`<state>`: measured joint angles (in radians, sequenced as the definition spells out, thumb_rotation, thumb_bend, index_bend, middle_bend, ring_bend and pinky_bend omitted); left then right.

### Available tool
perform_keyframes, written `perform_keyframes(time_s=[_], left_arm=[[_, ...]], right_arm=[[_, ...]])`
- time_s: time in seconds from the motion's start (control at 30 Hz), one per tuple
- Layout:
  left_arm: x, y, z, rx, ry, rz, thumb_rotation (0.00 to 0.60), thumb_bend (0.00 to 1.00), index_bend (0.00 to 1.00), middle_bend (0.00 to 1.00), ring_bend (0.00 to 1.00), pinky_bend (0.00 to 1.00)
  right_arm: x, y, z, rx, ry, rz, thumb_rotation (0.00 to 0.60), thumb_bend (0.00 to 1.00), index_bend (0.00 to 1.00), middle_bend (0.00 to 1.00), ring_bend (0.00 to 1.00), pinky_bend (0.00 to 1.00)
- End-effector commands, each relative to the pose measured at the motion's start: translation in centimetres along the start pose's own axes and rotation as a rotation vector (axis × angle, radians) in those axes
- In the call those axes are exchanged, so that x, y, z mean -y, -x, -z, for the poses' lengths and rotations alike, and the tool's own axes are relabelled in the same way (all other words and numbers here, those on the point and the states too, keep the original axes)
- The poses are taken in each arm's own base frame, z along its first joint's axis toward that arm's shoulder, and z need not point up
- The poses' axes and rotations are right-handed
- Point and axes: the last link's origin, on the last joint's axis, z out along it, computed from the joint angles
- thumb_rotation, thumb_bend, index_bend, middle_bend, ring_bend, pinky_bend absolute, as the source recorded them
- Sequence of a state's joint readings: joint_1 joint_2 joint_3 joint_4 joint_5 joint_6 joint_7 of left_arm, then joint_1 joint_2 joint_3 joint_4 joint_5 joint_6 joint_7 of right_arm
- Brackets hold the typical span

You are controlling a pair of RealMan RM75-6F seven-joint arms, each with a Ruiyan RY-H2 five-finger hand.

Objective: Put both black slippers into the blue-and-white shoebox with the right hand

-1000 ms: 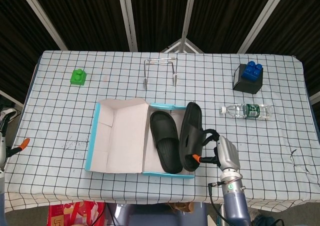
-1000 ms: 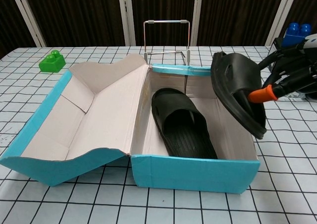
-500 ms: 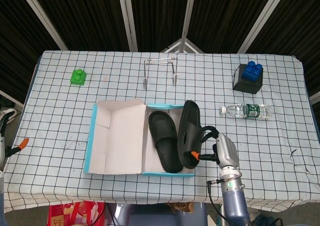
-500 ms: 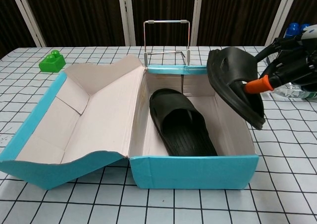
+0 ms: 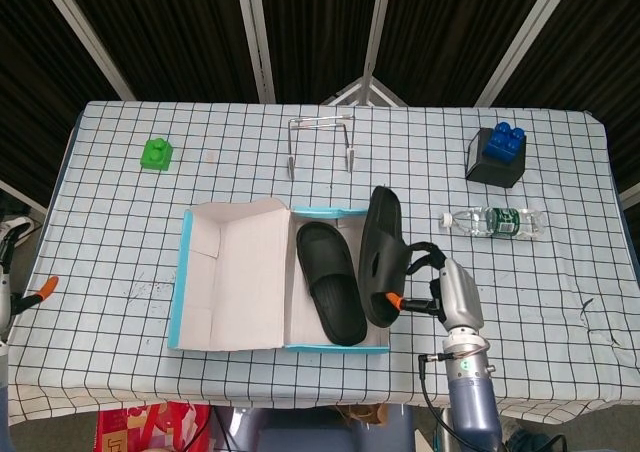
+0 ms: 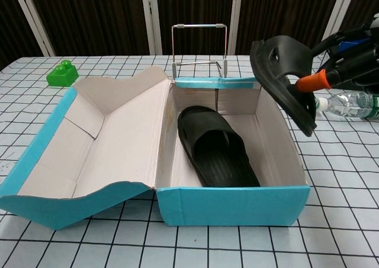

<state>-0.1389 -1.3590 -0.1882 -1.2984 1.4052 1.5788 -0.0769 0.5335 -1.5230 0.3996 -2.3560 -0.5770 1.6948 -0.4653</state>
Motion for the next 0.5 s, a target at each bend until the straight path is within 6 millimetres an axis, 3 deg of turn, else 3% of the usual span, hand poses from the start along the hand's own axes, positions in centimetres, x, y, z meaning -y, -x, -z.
perform_keyframes(time_s=[0.03, 0.5], left_arm=[[-0.02, 0.02, 0.01, 0.000, 0.000, -0.001, 0.600, 0.23, 0.19, 0.00, 0.00, 0.12], [0.03, -0.08, 0.00, -0.003, -0.002, 0.001, 0.600, 0.23, 0.19, 0.00, 0.00, 0.12]], right_arm=[[-0.04, -0.14, -0.09, 0.002, 0.000, -0.015, 0.600, 0.58, 0.83, 0.48, 1.00, 1.00], [0.08, 0.46, -0.44, 0.160, -0.039, -0.128, 0.600, 0.59, 0.84, 0.48, 1.00, 1.00]])
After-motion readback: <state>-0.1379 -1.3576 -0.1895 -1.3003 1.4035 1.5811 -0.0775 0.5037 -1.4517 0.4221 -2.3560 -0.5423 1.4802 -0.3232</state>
